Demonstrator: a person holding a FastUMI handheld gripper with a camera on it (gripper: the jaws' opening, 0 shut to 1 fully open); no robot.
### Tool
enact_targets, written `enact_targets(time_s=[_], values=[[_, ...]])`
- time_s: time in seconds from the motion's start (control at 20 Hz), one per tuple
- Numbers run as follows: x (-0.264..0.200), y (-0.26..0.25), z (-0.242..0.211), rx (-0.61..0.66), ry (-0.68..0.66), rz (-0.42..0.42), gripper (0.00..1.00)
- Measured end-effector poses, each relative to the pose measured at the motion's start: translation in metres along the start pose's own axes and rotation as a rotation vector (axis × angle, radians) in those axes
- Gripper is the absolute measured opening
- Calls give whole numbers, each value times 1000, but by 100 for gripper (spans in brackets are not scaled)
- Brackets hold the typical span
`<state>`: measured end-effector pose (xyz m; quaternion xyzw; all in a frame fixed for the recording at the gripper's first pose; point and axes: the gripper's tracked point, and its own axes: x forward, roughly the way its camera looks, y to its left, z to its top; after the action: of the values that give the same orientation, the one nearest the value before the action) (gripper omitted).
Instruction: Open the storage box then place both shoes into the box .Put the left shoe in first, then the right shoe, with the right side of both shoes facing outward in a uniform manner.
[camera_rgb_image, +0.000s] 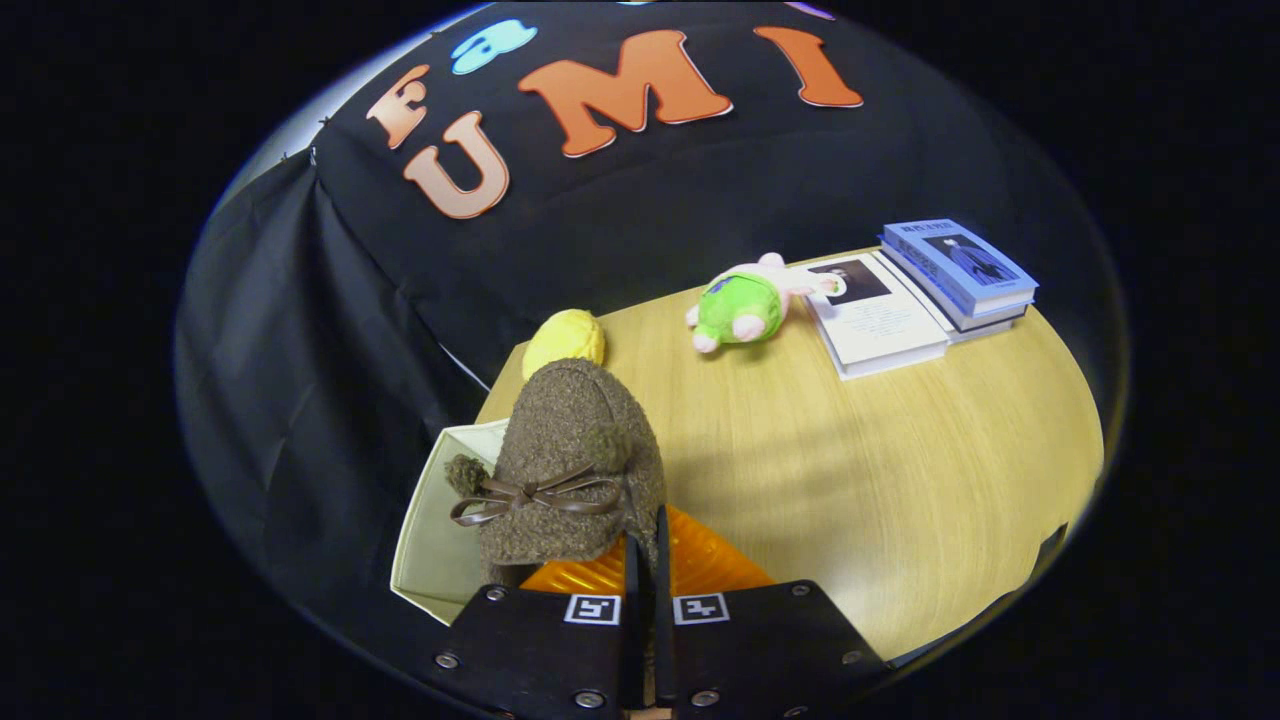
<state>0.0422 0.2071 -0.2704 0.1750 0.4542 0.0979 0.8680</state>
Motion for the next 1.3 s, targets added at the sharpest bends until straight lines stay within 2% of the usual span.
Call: enact_targets(time_s=[0.2, 0.5, 0.7, 1.05, 1.15, 1.3], values=[[8, 55, -3, -34, 11, 51, 5], [26, 105, -6, -86, 14, 47, 5], [44, 118, -23, -101, 48, 16, 5], [64, 106, -50, -128, 102, -120, 9], [62, 106, -62, -127, 135, -124, 14], [54, 112, -54, -107, 98, -91, 20]])
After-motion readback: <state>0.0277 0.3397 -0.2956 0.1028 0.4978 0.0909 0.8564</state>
